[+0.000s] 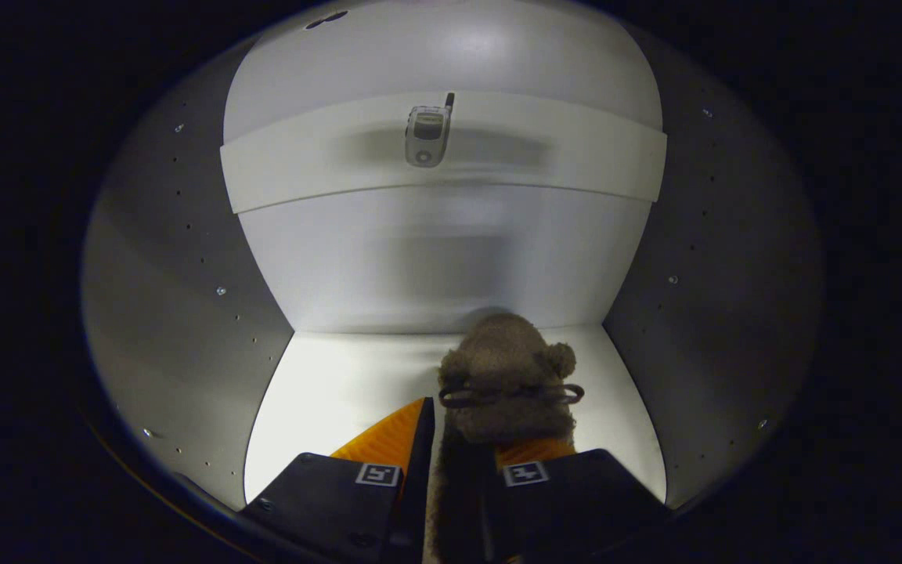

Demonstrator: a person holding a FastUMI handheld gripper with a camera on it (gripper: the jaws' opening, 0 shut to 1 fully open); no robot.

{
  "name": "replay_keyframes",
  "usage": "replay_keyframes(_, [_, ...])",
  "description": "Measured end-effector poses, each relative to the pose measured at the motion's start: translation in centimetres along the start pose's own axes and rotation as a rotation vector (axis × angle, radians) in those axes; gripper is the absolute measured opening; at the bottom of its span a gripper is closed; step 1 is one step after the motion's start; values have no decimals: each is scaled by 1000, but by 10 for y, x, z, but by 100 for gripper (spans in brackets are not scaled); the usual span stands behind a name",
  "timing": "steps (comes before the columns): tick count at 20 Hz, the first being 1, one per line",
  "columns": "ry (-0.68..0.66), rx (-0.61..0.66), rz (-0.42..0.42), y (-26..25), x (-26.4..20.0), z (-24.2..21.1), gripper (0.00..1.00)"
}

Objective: Open the shoe cabinet door, grab the shoes and put them into the shoe cabinet, then close the shoe cabinet door.

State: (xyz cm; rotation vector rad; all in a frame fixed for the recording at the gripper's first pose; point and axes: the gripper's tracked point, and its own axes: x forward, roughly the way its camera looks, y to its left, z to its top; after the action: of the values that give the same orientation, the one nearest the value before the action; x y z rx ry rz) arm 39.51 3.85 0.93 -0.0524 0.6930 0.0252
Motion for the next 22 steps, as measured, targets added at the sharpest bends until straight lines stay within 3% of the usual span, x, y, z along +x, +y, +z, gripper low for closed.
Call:
replay_keyframes(4, [-5,-19,5,5,-11,-3,75])
replay_keyframes(10, [-61,7,-21,-2,-40,3,91])
replay_keyframes(14, [-98,19,-24,-3,-61,8,98])
replay_keyframes(22, [-209,28,-4,5,-156,11,98])
